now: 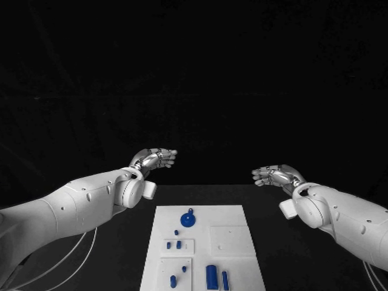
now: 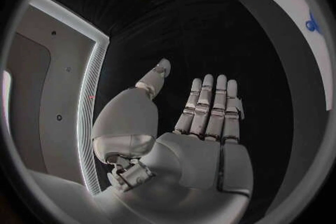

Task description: Assemble the parts on the task board

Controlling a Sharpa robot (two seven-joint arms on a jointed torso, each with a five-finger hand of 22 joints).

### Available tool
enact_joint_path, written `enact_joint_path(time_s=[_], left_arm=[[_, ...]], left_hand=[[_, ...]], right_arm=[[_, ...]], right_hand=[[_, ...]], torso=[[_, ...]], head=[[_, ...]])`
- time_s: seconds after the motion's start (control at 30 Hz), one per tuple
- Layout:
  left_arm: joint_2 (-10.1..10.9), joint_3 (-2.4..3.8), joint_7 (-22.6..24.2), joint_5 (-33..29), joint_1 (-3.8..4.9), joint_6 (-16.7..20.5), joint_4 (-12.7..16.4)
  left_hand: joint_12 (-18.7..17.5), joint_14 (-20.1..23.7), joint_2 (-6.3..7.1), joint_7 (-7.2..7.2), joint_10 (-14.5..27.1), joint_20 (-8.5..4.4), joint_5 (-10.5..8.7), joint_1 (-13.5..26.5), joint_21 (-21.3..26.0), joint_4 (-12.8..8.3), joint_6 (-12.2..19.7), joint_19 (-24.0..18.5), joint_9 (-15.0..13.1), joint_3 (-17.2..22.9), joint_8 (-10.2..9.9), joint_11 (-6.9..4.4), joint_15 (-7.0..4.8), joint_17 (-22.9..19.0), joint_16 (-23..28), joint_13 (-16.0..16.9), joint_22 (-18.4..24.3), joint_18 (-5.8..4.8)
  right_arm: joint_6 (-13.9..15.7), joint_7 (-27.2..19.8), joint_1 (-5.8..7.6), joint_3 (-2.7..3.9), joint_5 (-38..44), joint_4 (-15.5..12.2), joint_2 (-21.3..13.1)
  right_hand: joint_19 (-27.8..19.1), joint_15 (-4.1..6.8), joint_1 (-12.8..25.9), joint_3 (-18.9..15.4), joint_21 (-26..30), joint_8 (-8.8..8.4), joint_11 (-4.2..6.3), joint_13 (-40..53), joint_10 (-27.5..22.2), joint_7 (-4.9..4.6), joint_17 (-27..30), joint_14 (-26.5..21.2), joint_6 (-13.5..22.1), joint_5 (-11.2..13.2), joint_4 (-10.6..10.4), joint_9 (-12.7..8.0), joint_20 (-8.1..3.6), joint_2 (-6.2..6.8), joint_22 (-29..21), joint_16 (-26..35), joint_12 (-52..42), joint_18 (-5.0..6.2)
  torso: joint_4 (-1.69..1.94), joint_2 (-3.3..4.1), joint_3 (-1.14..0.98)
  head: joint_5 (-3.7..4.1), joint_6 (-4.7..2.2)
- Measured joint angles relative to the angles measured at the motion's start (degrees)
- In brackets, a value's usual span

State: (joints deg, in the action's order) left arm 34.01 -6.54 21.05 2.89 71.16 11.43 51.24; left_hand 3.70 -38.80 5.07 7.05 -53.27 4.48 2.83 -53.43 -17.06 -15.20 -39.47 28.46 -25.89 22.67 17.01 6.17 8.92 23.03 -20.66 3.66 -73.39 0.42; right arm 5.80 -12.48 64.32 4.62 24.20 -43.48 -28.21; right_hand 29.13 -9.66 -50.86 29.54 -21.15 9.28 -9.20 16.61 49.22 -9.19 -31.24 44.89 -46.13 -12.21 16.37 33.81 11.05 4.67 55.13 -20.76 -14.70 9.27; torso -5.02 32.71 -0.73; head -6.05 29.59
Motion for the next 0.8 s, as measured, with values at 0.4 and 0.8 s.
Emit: enact_joint_path(time_s=[0.4,0.8], left_arm=[[1.5,0.97,0.1,-0.2,-1.57,1.6,5.2],[7.3,4.47,2.6,-1.2,-7.55,14.6,25.8]], left_hand=[[-2.9,31.4,-4.09,-5.72,43.0,-3.61,-2.0,43.1,13.8,12.3,31.9,-23.0,20.9,-18.3,-13.8,-4.97,-7.19,-18.6,16.7,-2.9,37.5,0.02],[-3.3,37.5,-4.87,-6.9,51.7,-4.28,-2.56,51.6,16.4,14.9,38.2,-27.4,25.2,-21.9,-16.4,-6.06,-8.83,-22.4,20.0,-3.5,68.5,0.03]], right_arm=[[1.9,-0.4,-0.54,-0.51,-1.4,-5.1,-2.1],[14.5,-5.4,-2.3,-2.65,-9.1,-26.0,-9.4]], right_hand=[[-23.6,7.81,40.9,-23.9,17.2,-7.4,7.44,-13.9,-39.5,7.45,25.5,-36.2,37.3,9.9,-13.2,-27.3,-8.84,-3.85,-44.5,16.9,12.2,-7.24],[-28.8,9.66,50.5,-29.3,20.9,-9.08,9.2,-16.5,-49.0,9.2,31.1,-44.6,45.9,12.0,-16.4,-33.7,-11.06,-4.67,-54.9,20.6,14.5,-8.48]], torso=[[1.22,-0.39,0.15],[4.61,-1.41,0.66]], head=[[1.92,1.51],[5.88,4.65]])
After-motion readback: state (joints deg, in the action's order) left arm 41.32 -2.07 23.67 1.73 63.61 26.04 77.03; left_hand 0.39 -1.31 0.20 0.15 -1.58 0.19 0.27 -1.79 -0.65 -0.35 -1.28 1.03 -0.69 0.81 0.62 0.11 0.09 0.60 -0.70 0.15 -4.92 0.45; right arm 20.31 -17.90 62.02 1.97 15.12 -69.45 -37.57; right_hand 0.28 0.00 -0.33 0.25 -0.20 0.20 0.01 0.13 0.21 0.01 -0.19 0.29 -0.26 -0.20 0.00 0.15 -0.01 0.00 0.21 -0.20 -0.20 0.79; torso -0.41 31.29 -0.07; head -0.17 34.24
